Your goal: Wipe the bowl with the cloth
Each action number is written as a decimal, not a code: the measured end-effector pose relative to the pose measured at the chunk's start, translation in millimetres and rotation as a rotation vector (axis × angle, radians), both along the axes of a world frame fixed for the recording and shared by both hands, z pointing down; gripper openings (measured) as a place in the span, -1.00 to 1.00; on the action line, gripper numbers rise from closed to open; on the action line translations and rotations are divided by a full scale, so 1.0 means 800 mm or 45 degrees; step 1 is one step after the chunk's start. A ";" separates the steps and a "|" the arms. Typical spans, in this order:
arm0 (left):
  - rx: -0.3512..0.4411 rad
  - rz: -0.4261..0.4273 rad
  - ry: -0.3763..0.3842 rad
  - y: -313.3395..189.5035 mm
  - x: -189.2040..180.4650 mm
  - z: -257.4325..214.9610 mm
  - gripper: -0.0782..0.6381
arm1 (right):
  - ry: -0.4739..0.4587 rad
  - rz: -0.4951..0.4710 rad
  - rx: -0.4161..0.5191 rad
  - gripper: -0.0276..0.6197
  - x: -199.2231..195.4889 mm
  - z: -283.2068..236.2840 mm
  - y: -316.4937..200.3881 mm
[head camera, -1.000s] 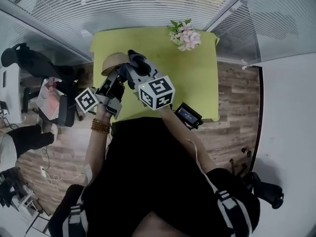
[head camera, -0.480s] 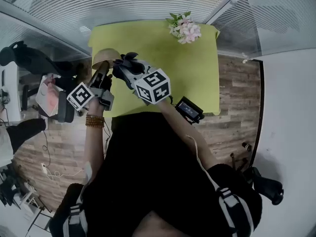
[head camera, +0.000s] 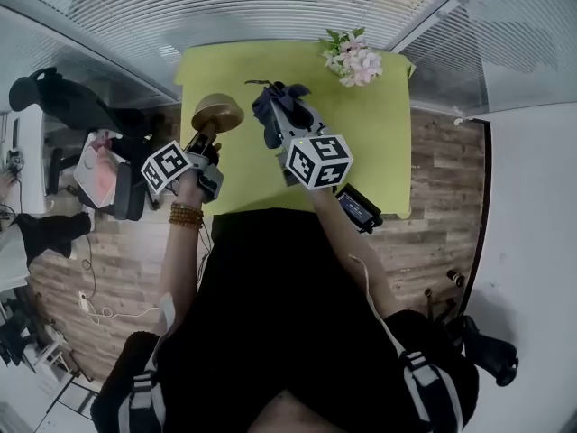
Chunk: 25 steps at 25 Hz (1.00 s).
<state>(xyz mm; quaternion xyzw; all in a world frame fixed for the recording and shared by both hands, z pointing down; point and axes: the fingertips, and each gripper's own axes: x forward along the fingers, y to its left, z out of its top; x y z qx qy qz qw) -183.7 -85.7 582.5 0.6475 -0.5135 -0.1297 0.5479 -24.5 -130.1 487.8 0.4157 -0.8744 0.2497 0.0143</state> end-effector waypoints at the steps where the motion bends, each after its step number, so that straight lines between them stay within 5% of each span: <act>1: -0.031 0.019 -0.002 0.003 0.006 0.011 -0.73 | 0.003 0.037 0.010 -0.76 0.007 -0.001 -0.003; 9: -0.316 0.173 0.133 0.027 0.078 0.109 -0.73 | 0.028 0.118 0.027 -0.76 0.025 0.003 -0.010; 15: -0.515 0.178 0.263 0.042 0.109 0.163 -0.73 | 0.037 0.164 0.024 -0.75 0.038 0.006 -0.014; 25: -0.678 0.268 0.175 0.068 0.130 0.228 -0.73 | 0.046 0.202 0.006 -0.75 0.047 0.010 -0.017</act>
